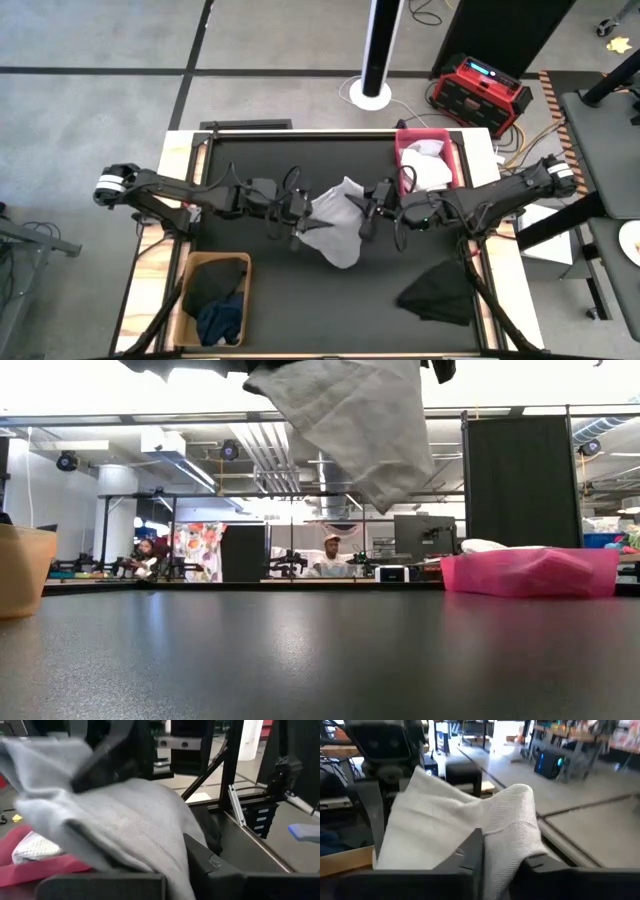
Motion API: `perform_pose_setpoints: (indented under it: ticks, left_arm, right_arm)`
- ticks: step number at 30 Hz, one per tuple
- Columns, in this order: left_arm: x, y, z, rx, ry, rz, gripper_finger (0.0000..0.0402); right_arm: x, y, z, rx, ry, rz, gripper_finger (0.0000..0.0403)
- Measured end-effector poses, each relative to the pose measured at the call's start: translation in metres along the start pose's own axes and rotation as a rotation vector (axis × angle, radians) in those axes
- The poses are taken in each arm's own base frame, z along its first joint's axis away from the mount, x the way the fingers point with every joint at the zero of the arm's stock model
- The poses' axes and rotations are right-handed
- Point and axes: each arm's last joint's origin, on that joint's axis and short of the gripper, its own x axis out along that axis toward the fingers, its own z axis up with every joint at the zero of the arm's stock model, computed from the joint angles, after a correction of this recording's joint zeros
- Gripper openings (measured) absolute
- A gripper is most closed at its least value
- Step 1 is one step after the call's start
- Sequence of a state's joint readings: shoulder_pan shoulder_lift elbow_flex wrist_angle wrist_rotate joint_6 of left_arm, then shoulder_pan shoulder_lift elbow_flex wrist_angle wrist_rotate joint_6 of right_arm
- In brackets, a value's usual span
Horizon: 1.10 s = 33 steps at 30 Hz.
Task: Sort towels by color in basket
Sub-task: Put the gray microfiber towel into the pink bin
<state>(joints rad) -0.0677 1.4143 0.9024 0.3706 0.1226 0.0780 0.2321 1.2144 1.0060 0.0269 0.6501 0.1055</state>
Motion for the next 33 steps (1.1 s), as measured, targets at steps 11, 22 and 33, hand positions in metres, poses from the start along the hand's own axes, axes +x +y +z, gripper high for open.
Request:
perform_pose_setpoints:
  ticks: [11, 22, 33]
  left_arm:
    - [-0.009, 0.003, 0.003, -0.111, 0.029, -0.037, 0.0005]
    - [-0.011, 0.009, -0.003, -0.160, 0.092, 0.120, 0.0007]
    - [-0.011, 0.014, -0.006, -0.167, 0.115, 0.240, 0.0008]
  right_arm:
    - [-0.025, -0.021, 0.001, -0.022, 0.098, -0.047, 0.0230]
    - [-0.036, -0.013, 0.001, -0.157, 0.105, 0.032, 0.0307]
    - [-0.004, 0.019, -0.029, -0.417, 0.173, 0.084, 0.0326]
